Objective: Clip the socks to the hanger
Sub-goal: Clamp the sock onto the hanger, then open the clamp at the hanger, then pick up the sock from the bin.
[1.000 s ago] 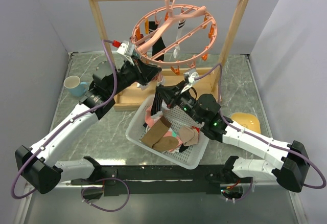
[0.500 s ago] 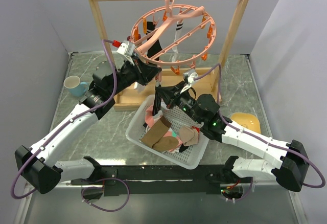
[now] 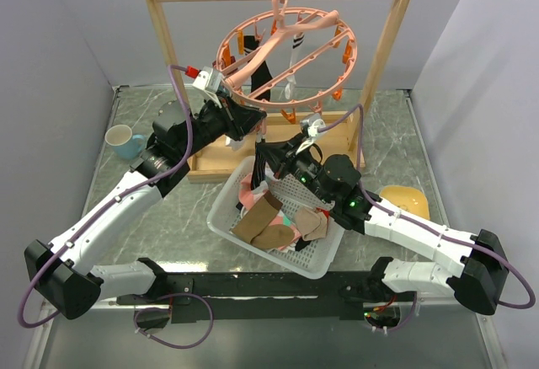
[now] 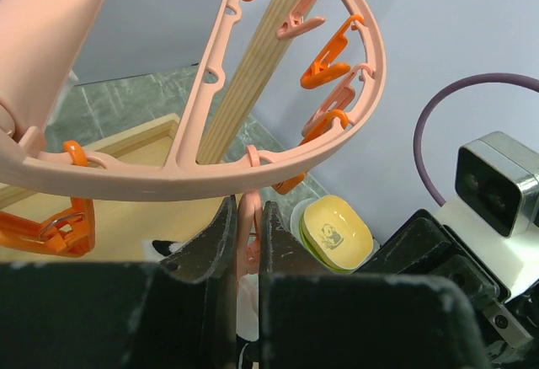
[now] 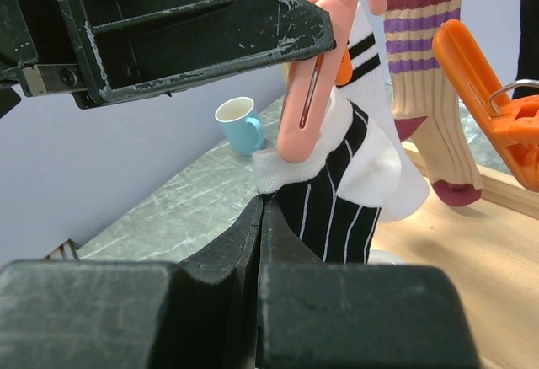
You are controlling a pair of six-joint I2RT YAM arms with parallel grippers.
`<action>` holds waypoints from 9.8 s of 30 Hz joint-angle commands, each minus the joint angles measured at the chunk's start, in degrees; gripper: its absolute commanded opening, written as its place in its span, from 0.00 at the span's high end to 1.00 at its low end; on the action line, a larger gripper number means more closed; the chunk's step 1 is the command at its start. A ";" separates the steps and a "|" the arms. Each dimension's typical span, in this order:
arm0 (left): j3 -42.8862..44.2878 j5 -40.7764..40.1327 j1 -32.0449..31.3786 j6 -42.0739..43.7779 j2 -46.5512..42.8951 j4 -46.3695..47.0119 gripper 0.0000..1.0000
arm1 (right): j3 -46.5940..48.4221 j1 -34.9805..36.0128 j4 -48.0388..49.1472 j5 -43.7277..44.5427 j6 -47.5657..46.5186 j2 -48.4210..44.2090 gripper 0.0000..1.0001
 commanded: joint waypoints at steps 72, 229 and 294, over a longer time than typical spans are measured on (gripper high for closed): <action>0.90 -14.65 8.12 -0.23 -3.20 -4.12 0.01 | 4.85 -8.49 -18.02 9.62 -16.26 -13.32 0.00; 2.04 -5.69 -0.92 5.56 -0.04 4.32 0.99 | 3.98 -16.15 -14.67 -11.39 -4.13 -3.55 0.00; 0.81 -6.48 -5.23 16.64 1.63 -3.24 0.99 | -21.78 -9.73 4.57 -12.44 22.67 18.32 0.44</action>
